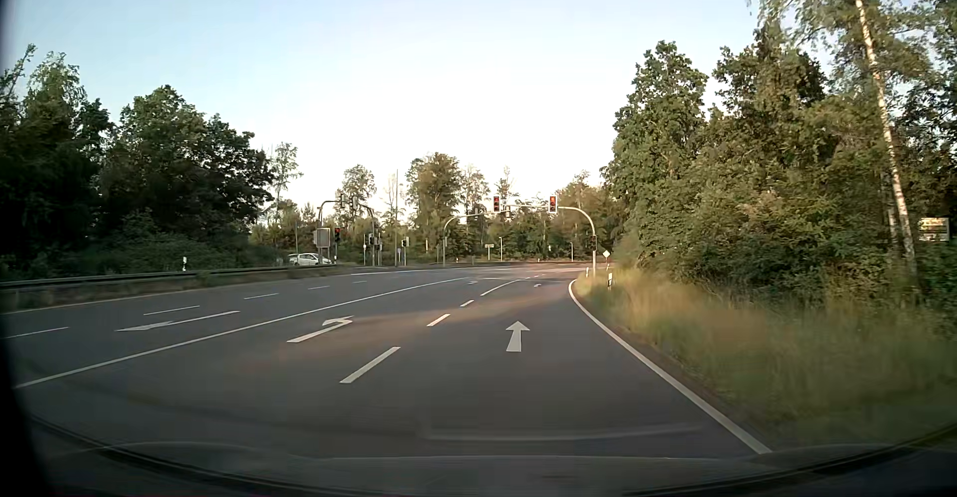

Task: Follow the waypoints while adhering to traffic rules and regulations

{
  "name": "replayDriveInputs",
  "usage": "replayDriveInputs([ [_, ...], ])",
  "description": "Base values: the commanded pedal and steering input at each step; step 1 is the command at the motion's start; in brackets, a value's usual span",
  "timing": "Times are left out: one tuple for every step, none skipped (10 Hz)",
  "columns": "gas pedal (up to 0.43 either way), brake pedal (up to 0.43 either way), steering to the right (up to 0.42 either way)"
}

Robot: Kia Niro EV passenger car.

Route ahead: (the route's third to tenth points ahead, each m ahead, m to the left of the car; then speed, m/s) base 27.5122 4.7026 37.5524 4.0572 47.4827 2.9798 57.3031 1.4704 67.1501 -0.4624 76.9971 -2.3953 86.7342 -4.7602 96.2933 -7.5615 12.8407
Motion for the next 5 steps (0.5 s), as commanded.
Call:
replayDriveInputs([
  [0.000, 0.226, 0.016],
  [0.000, 0.232, 0.017],
  [0.000, 0.238, 0.016],
  [0.000, 0.244, 0.017],
  [0.000, 0.250, 0.016],
])
